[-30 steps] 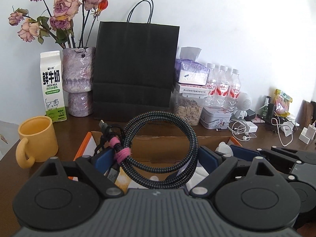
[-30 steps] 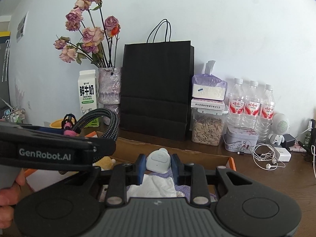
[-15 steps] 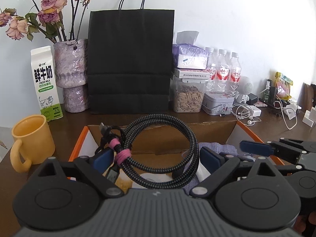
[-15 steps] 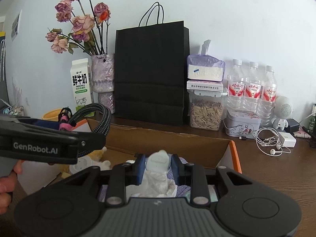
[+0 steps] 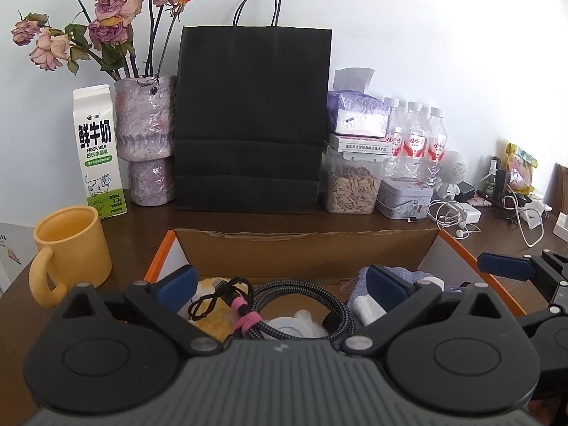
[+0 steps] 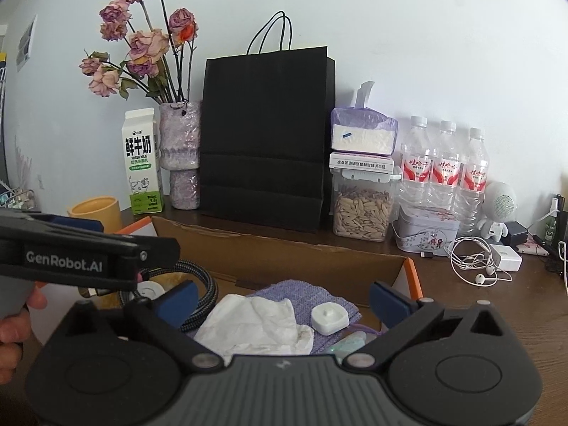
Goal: Organize objects
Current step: 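Lower the cable and plug into the box and open both grippers, then withdraw both grippers from the box back over the table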
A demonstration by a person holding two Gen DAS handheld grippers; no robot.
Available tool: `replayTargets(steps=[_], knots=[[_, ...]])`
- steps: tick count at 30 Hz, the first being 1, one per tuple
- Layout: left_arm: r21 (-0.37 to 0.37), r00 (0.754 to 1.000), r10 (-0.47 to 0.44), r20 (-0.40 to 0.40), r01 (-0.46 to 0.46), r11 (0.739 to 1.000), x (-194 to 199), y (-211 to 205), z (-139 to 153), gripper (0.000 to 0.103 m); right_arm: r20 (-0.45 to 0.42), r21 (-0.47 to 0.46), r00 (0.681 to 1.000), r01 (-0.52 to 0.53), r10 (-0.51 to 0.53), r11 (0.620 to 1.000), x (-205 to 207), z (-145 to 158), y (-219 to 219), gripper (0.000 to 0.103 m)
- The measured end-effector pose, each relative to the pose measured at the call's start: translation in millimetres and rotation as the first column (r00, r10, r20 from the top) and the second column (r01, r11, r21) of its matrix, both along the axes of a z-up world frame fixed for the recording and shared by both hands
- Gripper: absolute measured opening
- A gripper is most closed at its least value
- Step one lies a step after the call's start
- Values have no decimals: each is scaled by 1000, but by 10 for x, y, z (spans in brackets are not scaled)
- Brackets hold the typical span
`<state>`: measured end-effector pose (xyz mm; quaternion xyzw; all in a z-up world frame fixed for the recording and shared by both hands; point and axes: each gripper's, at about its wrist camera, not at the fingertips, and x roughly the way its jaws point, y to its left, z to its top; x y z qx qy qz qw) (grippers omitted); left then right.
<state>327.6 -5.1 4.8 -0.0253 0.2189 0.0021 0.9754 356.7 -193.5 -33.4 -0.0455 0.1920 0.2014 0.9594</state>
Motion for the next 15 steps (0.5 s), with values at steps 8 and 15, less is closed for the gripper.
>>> replayTargets(steps=[8, 15], knots=[[-12, 998, -15, 58, 16, 1000, -130, -27, 49, 103, 38, 4, 999, 13, -13, 1000, -103, 38, -41, 103], [-18, 997, -17, 81, 18, 1000, -310, -29, 49, 103, 92, 2, 995, 36, -36, 999, -320, 34, -89, 103]])
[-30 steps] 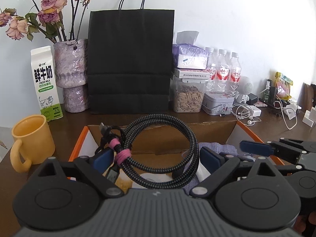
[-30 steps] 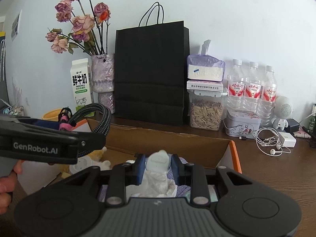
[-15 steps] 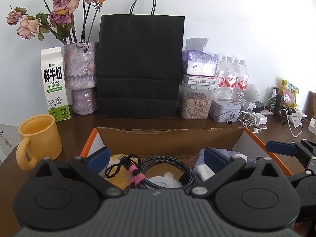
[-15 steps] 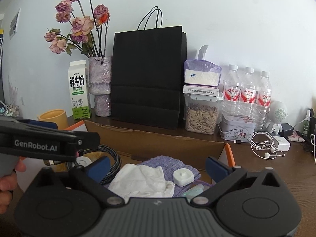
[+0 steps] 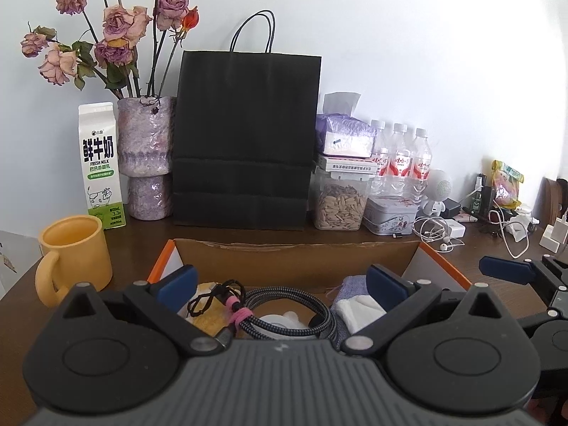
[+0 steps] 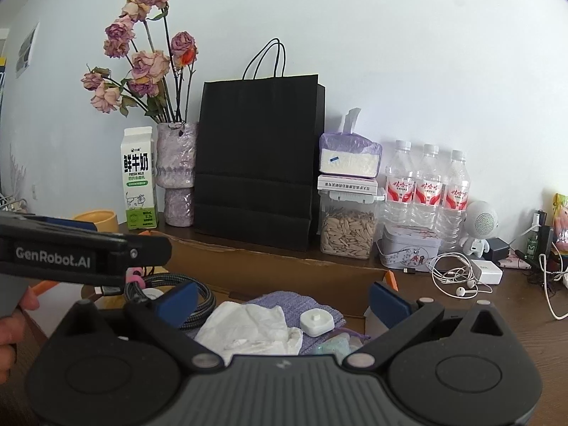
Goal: Organize objects
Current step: 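Withdraw both grippers from the box back over the table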
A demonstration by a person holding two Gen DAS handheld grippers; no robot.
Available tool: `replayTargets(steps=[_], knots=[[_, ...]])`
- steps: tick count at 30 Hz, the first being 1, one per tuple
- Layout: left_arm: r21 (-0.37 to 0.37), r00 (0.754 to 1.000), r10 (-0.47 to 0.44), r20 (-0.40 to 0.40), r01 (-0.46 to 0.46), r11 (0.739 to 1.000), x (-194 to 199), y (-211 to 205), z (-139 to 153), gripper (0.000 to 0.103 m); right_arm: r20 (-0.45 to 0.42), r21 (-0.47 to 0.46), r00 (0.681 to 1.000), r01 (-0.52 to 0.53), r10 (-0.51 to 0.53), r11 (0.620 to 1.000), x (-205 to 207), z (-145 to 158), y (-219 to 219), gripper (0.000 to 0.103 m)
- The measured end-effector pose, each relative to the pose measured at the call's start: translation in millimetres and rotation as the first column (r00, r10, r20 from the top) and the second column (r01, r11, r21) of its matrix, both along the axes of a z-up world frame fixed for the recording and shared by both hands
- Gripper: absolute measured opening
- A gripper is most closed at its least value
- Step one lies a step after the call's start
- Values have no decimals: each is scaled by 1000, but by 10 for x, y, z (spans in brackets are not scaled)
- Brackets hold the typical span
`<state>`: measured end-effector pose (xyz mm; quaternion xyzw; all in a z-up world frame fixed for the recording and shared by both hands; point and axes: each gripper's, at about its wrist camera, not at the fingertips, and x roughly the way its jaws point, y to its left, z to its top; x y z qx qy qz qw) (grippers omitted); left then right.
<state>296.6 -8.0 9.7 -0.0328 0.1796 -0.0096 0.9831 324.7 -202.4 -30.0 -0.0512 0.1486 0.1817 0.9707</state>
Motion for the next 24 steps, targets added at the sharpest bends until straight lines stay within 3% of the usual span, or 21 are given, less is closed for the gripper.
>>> replayTargets(steps=[12, 24], knots=[[17, 1000, -6, 15, 6, 1000, -413, -79, -55, 103, 25, -5, 1000, 10, -10, 1000, -505, -46, -123, 103], [-6, 1000, 16, -22, -16, 1000, -790, -64, -138, 103, -17, -21, 1000, 6, -7, 1000, -887, -176, -164, 103]])
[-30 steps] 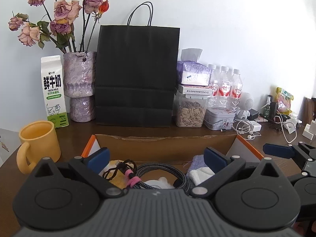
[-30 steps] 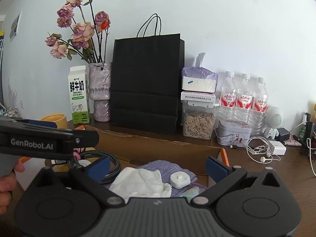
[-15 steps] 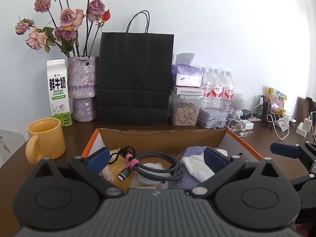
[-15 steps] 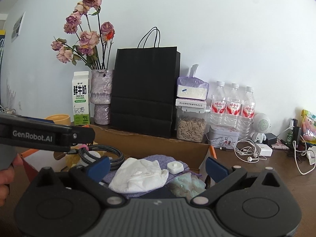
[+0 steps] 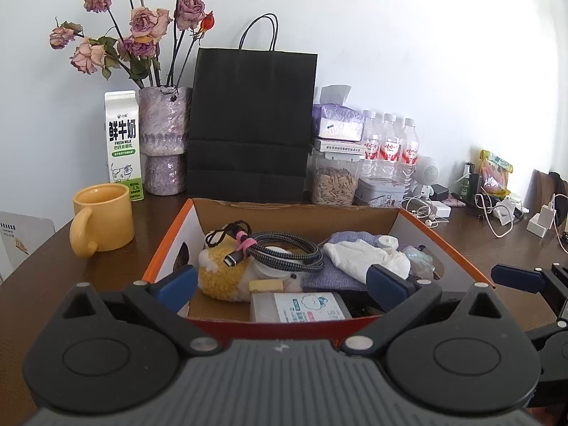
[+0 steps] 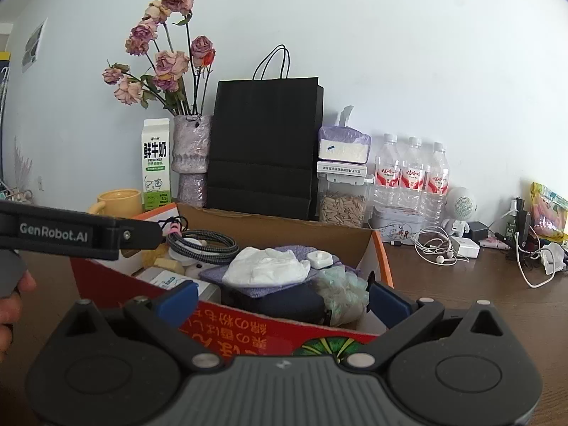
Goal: Organize objects
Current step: 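Withdraw both grippers from the box back over the table, then move the right gripper down to the white bottle caps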
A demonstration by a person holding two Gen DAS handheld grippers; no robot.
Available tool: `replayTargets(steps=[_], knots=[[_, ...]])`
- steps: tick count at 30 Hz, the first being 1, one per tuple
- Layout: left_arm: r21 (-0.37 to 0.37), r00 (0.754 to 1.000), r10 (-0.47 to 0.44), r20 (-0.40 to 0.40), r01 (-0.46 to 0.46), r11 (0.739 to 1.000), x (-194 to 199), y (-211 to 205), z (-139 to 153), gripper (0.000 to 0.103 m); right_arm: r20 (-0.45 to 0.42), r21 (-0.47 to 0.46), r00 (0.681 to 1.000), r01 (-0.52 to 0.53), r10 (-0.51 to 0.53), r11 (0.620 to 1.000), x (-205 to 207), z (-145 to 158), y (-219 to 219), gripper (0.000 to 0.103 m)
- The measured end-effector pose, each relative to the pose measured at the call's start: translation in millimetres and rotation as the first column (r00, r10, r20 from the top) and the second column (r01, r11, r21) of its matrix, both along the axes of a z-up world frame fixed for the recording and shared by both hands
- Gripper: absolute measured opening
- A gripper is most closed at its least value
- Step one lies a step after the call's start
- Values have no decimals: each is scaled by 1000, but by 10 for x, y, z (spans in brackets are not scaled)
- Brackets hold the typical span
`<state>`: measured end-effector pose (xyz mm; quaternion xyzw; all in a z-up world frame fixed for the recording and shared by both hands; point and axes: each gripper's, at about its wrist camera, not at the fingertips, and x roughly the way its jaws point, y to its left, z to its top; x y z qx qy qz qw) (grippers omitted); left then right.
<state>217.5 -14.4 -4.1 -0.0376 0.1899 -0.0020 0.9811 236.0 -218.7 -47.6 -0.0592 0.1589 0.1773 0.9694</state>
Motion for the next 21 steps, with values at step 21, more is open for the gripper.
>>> replayTargets(steps=[21], knots=[[27, 984, -21, -175, 26, 999, -428, 132, -332, 103, -204, -62, 975, -97, 82, 993, -276, -280, -28, 79]])
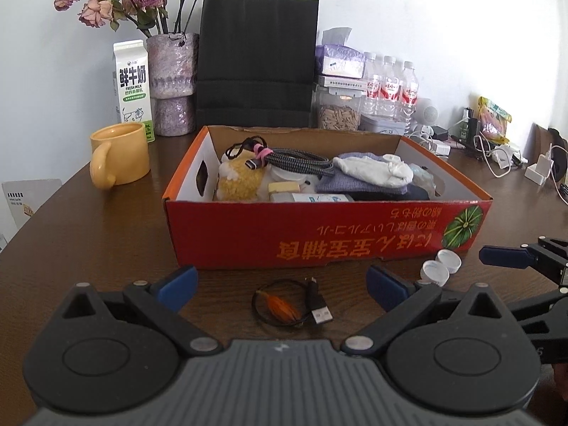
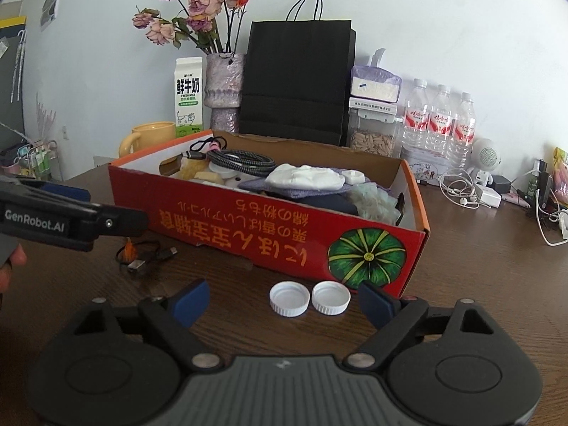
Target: Organize objects
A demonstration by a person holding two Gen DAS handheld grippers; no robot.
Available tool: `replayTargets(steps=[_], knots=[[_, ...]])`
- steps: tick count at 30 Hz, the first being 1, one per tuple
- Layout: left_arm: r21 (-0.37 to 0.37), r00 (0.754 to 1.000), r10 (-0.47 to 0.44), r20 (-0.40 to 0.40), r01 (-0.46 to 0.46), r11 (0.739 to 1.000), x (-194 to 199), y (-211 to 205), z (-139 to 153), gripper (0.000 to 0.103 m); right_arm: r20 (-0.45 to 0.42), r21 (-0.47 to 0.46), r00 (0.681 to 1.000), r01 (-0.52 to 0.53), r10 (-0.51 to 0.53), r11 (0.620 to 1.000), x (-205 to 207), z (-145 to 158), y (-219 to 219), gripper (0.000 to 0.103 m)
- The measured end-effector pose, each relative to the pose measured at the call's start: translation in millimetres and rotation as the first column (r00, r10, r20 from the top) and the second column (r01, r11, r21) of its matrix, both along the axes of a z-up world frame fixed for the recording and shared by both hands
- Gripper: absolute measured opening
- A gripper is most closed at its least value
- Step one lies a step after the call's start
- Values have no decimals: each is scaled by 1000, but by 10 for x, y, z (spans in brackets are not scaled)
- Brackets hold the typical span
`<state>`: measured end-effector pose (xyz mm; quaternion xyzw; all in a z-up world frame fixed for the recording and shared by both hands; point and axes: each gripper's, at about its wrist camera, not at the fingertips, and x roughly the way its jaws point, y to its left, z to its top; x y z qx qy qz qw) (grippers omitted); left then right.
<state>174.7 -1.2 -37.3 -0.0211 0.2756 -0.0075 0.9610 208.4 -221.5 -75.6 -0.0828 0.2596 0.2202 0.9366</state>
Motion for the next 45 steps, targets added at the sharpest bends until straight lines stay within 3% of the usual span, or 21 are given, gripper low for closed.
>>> replayTargets(steps=[4, 9, 17, 19, 22, 35, 37, 40, 42, 45], knots=[[9, 1000, -3, -22, 4, 1000, -56, 17, -41, 103, -55, -6, 998, -14, 14, 1000, 37, -58, 5, 72], [12, 999, 6, -40, -5, 1000, -80, 42, -70, 103, -120, 4, 993, -25, 25, 1000, 130, -115, 20, 56], [10, 999, 5, -46, -4, 1000, -93, 43, -73, 103, -125, 14, 992, -6, 8, 1000, 266, -114, 94, 53], [9, 999, 6, -47, -6, 1000, -92, 45, -76, 103, -120, 19, 993, -3, 6, 1000, 291, -114, 110, 46], [8, 999, 7, -46, -7, 1000, -89, 47, -80, 103, -116, 31, 993, -4, 7, 1000, 293, -111, 105, 26], [37, 999, -19, -29, 20, 999, -81, -67, -89, 102, -64, 86, 998, 27, -21, 996, 222, -56, 3, 27], [50, 999, -30, -22, 31, 998, -74, -110, -79, 97, -61, 89, 998, 26, -20, 996, 216, -48, -4, 27], [69, 998, -63, -15, 64, 996, -53, -185, -66, 75, -53, 92, 998, 22, -17, 996, 195, -36, -12, 27], [81, 996, -89, -17, 90, 993, -23, -233, -62, 53, -49, 95, 999, 20, -15, 995, 183, -33, -13, 27], [99, 994, -110, -20, 112, 989, 22, -294, -62, 44, -43, 101, 999, 17, -13, 995, 172, -27, -24, 27]])
